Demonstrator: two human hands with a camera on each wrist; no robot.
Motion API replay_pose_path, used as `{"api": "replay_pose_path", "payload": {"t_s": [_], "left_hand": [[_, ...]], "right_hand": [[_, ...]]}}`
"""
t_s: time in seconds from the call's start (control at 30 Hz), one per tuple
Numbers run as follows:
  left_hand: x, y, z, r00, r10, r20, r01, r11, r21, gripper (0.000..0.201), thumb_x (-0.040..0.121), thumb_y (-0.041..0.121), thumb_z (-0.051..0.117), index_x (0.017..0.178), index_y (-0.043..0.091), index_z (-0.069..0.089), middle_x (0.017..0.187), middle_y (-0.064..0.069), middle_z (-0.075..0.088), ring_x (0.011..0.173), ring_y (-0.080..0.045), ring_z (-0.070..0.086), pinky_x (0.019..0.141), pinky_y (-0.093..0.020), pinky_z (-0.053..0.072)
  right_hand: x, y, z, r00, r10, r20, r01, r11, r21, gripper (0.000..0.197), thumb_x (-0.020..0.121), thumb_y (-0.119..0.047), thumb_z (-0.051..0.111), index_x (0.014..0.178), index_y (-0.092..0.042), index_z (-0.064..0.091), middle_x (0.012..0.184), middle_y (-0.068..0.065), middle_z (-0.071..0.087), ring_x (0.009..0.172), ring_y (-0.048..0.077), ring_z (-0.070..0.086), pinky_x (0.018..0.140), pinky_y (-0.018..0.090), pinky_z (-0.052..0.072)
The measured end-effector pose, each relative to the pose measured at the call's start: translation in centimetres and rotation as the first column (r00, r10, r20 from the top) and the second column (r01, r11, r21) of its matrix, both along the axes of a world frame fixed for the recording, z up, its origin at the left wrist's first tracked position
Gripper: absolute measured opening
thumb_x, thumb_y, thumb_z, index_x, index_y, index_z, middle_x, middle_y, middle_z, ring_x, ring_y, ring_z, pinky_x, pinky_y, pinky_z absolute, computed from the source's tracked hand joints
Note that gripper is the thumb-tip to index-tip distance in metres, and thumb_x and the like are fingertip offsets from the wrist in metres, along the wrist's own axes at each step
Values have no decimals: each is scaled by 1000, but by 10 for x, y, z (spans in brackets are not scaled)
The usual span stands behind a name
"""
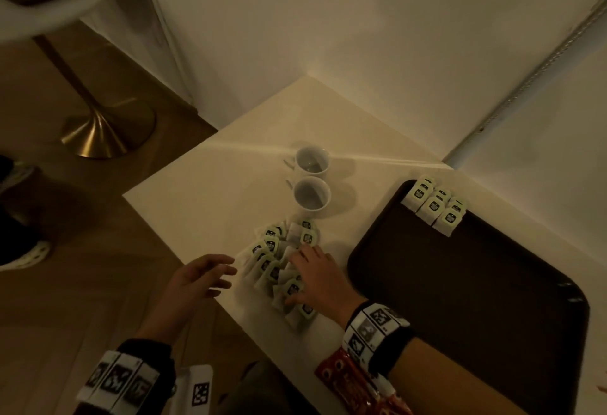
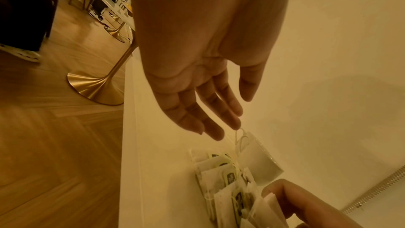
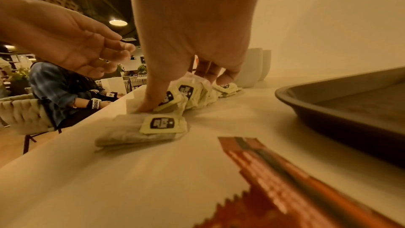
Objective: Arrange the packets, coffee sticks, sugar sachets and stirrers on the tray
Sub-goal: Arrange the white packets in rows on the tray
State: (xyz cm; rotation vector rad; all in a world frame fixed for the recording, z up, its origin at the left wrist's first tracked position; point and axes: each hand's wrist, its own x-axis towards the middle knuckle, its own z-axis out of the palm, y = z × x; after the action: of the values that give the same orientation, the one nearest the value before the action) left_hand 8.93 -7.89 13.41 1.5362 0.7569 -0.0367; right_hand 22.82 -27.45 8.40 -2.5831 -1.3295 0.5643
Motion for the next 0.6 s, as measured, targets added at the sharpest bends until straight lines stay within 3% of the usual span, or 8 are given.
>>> {"api": "replay_pose_path", "payload": {"t_s": [0.27, 0.43, 0.53, 0.6], "left_hand": [[3, 1, 0, 999, -19, 32, 19, 1000, -14, 20, 97, 9, 48, 104, 10, 66, 93, -3, 72, 79, -14, 67, 74, -28, 49], [19, -5, 11, 996, -40, 74, 42, 999, -24, 19, 97, 10, 48, 104, 8, 66, 92, -3, 72, 84, -20, 65, 74, -28, 49], [41, -14, 24, 992, -95, 81, 101, 993, -68, 20, 98, 20, 50, 106, 9, 65, 100, -5, 70, 94, -30, 64, 81, -36, 51], [60, -23, 36, 979, -203, 31, 205, 966, -160, 31, 95, 40, 52, 110, 16, 64, 109, -6, 68, 97, -30, 65, 87, -41, 52]], "right_hand": [[4, -3, 3, 961, -98, -257, 142, 977, 159, 23, 81, -21, 66, 99, -10, 58, 102, 6, 55, 93, 22, 52, 78, 31, 41], [21, -12, 22, 855, -174, -489, 327, 912, 248, 21, 79, -18, 74, 95, -10, 65, 89, -3, 60, 81, 9, 54, 68, 7, 39], [34, -13, 44, 831, -164, -532, 335, 910, 242, 21, 79, -20, 74, 94, -14, 60, 91, 0, 60, 77, 9, 54, 68, 13, 43], [41, -10, 67, 842, -119, -526, 292, 921, 258, 21, 81, -19, 72, 95, -10, 59, 91, 0, 60, 75, 6, 54, 70, 17, 45]]}}
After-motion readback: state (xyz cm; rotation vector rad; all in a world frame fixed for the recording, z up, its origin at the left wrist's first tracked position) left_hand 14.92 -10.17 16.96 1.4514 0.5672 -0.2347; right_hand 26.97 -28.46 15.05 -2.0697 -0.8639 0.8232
